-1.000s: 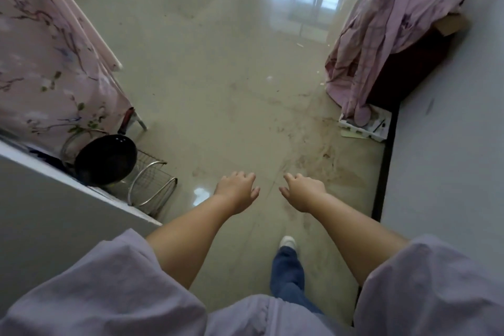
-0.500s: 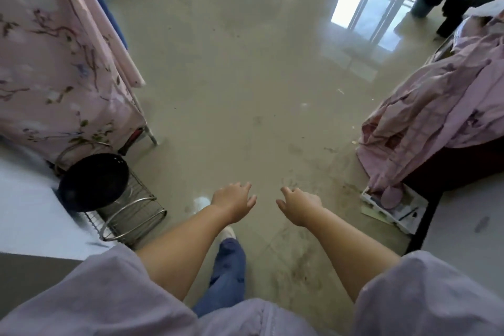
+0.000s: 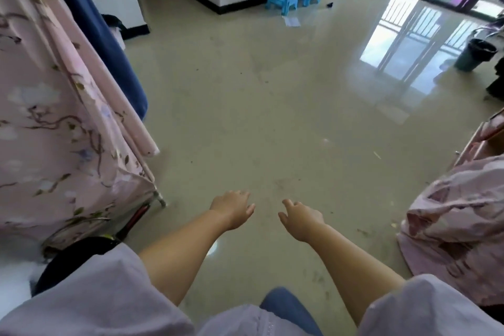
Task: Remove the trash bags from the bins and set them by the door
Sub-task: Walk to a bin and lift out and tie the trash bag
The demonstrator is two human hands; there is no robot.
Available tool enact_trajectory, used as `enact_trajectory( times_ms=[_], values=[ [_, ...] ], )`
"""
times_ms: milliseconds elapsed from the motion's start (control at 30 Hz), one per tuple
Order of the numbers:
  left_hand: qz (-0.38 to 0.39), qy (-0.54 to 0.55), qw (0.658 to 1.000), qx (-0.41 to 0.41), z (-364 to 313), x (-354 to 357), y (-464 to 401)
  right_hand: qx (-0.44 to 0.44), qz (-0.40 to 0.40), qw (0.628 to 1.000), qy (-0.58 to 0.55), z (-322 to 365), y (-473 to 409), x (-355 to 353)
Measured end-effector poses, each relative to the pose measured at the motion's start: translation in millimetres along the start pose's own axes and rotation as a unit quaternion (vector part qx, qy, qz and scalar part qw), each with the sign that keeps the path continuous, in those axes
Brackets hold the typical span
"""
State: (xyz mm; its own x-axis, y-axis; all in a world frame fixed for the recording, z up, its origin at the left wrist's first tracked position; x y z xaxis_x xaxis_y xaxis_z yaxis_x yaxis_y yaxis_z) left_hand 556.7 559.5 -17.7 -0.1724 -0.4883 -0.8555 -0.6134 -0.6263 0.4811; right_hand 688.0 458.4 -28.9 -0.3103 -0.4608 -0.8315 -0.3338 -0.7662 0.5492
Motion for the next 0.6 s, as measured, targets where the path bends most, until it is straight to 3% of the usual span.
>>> enact_trajectory(
  times_ms=[267, 600],
  values=[
    [-0.016, 0.021, 0.997, -0.066, 73.7, -86.2, -171.2, -0.057, 0.000, 0.998, 0.041, 11.9, -191.7, -119.5],
    [-0.039, 0.147, 0.969, -0.196, 170.7, -209.5, -335.7, -0.157, 0.032, 0.981, 0.108, 69.8, -423.7, -281.7]
  ],
)
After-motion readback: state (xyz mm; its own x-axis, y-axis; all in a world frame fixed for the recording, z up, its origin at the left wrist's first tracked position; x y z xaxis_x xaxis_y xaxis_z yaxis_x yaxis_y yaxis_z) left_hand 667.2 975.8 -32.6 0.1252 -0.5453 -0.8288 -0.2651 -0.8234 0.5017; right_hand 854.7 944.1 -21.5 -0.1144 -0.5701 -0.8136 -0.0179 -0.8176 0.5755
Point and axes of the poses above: each hand's wrist, its own y-axis away from the middle knuckle, its own x-axis out of the palm, z = x × y, the point moved 7 cm from there along -y, towards the middle knuckle, and after that the axes turned 3 degrees about -x, right-handed, at the moved point
